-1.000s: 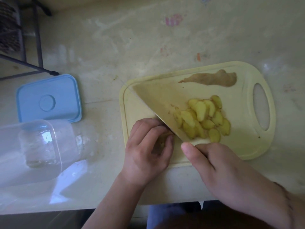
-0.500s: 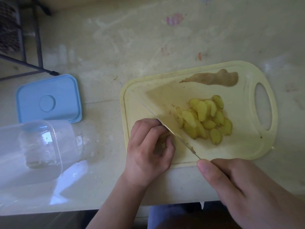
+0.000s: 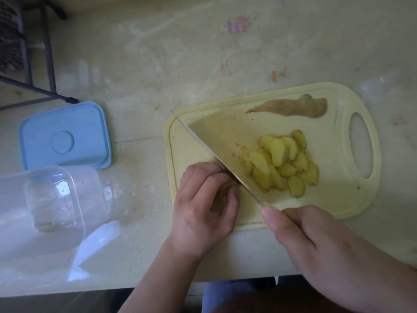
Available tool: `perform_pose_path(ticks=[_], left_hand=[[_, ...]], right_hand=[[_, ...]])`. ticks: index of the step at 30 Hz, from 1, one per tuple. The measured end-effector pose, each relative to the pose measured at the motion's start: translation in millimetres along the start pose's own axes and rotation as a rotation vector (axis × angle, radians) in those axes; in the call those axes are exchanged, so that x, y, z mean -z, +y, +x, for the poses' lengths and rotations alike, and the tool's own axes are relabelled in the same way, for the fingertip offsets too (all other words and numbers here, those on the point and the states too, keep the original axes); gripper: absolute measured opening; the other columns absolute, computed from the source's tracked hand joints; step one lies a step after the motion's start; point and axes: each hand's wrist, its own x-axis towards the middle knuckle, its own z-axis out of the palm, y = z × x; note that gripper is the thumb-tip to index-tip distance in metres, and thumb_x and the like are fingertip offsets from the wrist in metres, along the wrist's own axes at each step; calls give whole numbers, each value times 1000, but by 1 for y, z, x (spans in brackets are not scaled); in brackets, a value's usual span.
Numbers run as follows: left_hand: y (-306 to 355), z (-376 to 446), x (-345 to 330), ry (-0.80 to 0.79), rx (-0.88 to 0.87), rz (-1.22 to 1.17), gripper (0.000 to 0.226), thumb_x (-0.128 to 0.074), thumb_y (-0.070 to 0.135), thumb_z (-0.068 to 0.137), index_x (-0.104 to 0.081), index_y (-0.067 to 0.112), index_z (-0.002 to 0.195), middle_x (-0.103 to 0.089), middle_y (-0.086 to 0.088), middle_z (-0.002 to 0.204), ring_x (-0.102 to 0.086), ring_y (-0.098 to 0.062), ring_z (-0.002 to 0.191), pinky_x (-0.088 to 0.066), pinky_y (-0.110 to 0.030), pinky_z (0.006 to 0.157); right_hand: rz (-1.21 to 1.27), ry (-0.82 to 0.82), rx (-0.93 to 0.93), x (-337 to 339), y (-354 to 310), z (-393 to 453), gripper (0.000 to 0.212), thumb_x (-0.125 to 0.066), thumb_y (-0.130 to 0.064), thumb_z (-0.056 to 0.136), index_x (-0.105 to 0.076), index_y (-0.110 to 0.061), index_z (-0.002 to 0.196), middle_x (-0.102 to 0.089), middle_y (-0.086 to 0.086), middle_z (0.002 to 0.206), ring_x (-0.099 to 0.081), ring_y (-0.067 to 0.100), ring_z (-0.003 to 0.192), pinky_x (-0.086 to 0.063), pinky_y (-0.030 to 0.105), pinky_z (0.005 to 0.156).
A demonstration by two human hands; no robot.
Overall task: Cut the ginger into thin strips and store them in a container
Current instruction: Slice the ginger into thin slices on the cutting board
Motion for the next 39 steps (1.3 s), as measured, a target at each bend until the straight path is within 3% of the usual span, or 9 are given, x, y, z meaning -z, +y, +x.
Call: perform_pose_path(ticks=[2,7,11,13,16,19,23,35,39], left_hand=[[0,1,0,-4,-3,-3,8,-75,-4,78,-73,-4,85,-70,-11,97,-65,-24,91,-53,-31,81],[-1,-1,1,-17,12,-23,9,-75,-3,77,-71,-4,85,-64,-8,97,-64,-28,87,-53,-38,75],[0,-1,2,-54,-13,2,9,-75,-3,75,-69,-4,83,-63,-12,91,-61,-28,84,-52,-39,74],[1,-1,2,-63,-9,10,8,-74,-3,77,-69,-4,84,-63,-12,92,-61,-28,85,-52,-37,74],[4,-1,0,-50,-3,25,10,-76,-2,78,-70,-3,86,-63,-12,93,-61,-27,87,-52,-37,75],[4,-3,0,-6,-38,149,7,-80,5,79,-75,3,84,-68,-8,91,-63,-29,88,-49,-43,79],[4,-9,-1,42,-38,211,5,-79,11,83,-78,6,83,-73,-3,93,-65,-31,85,-48,-46,77],[3,-9,-1,42,-53,183,5,-78,9,85,-78,6,81,-75,-1,95,-67,-33,84,-52,-45,74],[3,-7,-1,51,-48,160,5,-77,9,86,-79,8,82,-75,2,97,-67,-31,83,-52,-42,73]], right_hand=[[0,12,33,-5,4,7,75,-12,-96,66,-53,-33,76,-50,-6,51,-49,11,50,-39,28,57],[80,5,63,2,13,14,89,-17,-103,66,-46,-19,67,-38,-3,46,-39,9,41,-32,24,46],[226,-19,11,16,14,19,83,-30,-91,69,-37,-8,66,-30,-5,45,-26,7,33,-25,14,34],[238,-50,-8,19,14,16,83,-30,-91,69,-36,-9,66,-30,-5,46,-25,6,35,-22,11,35],[204,-66,10,19,14,5,79,-29,-93,68,-38,-15,61,-32,-4,43,-30,7,34,-29,15,36],[133,-60,21,19,12,-3,91,-23,-105,63,-41,-16,64,-31,0,46,-33,10,39,-28,20,43],[19,-32,13,14,15,-13,103,-8,-110,53,-47,-16,73,-41,3,50,-44,11,46,-44,37,59],[-56,19,25,14,13,-17,101,1,-108,53,-49,-24,80,-46,-4,49,-49,9,49,-38,25,54],[-38,16,10,13,11,-11,79,-11,-97,64,-49,-29,75,-42,-3,49,-44,9,48,-37,25,54]])
